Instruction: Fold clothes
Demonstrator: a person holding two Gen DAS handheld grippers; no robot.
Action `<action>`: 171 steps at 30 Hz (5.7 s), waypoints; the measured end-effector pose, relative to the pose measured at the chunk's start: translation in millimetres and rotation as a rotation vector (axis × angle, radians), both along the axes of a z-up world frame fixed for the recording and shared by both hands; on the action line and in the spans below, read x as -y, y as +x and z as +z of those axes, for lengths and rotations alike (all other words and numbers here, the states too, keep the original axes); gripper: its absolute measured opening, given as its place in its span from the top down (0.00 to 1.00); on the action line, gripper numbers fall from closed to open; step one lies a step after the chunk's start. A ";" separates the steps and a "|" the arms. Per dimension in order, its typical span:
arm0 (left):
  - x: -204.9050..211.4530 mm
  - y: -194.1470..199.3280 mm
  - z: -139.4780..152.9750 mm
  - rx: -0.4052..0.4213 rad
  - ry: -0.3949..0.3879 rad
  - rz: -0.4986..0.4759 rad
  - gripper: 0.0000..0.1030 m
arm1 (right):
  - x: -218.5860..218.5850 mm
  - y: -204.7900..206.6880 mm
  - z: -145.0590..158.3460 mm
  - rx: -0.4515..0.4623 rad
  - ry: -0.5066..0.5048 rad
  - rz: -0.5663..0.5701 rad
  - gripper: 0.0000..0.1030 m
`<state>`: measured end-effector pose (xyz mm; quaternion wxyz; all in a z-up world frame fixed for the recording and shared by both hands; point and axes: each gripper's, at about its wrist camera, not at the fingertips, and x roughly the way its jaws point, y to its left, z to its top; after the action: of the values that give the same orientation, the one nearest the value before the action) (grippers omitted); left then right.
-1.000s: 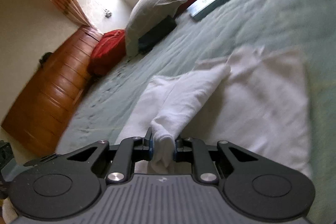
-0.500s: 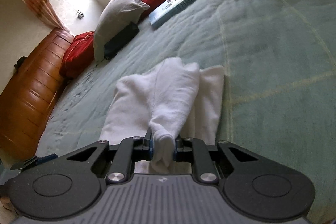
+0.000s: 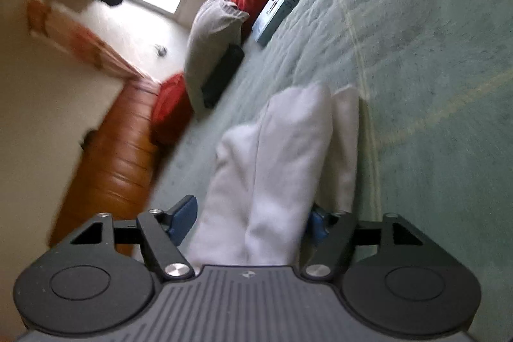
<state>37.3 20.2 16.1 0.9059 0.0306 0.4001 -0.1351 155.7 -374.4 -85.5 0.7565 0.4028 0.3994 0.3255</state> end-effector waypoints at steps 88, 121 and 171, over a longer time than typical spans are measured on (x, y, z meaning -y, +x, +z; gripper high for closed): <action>50.2 61.6 1.7 0.173 0.103 -0.116 0.08 | -141.7 -114.5 77.6 0.622 -0.866 0.219 0.35; 75.5 32.4 -0.2 0.147 0.078 -0.204 0.07 | -86.0 -87.2 36.7 0.404 -0.796 0.002 0.20; 137.8 70.5 11.5 0.010 -0.116 -0.351 0.06 | -64.6 -106.3 40.1 0.397 -0.620 -0.124 0.07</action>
<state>107.9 -117.5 27.6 0.8706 0.0482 0.3758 -0.3138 49.4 -309.8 -45.4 0.9235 0.1069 0.2996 0.2145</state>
